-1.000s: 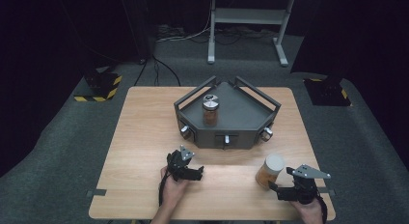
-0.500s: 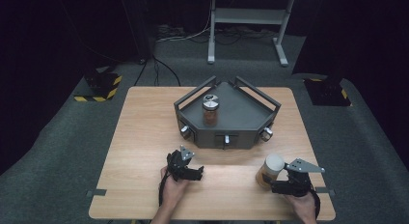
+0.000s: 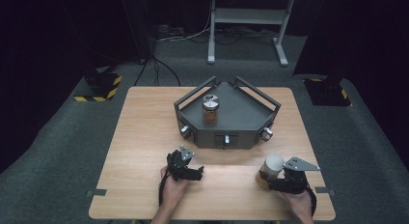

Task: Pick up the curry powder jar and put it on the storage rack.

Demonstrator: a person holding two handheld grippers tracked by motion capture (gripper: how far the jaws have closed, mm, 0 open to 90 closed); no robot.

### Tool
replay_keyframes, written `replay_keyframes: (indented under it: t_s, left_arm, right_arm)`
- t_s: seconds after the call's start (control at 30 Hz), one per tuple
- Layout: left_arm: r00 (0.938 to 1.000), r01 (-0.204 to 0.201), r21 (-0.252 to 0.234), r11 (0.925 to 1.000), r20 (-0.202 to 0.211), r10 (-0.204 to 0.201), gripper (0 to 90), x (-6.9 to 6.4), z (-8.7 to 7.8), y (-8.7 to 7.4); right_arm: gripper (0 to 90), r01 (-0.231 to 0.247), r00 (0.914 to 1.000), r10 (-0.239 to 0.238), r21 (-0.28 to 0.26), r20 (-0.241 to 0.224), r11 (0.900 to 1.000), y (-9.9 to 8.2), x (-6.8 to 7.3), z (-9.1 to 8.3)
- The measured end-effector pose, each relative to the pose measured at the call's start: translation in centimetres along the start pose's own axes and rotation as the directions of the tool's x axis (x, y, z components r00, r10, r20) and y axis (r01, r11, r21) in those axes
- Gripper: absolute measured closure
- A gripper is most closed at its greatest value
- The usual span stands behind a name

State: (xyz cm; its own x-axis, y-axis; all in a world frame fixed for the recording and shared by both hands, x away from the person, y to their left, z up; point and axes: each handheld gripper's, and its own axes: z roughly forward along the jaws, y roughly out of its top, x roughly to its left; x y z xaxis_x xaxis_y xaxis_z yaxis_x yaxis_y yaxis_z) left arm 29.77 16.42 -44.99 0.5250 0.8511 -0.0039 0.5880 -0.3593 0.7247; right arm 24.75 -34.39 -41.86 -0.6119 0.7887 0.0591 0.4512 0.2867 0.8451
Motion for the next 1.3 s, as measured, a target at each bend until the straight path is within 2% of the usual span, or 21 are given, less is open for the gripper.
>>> replay_keyframes:
  t_s: [0.4,1.3]
  left_arm:
    - [1.0000,0.000,0.000,1.0000,0.000,0.000,3.8,0.00,0.00,0.00]
    - [1.0000,0.001,0.000,1.0000,0.000,-0.001,3.9,0.01,-0.01,0.00]
  right_arm:
    - [31.0,0.000,1.0000,0.000,-0.008,0.006,1.0000,-0.34,0.14,-0.05]
    - [32.9,0.009,0.9997,-0.008,-0.035,0.024,0.9993,-0.83,0.49,-0.15]
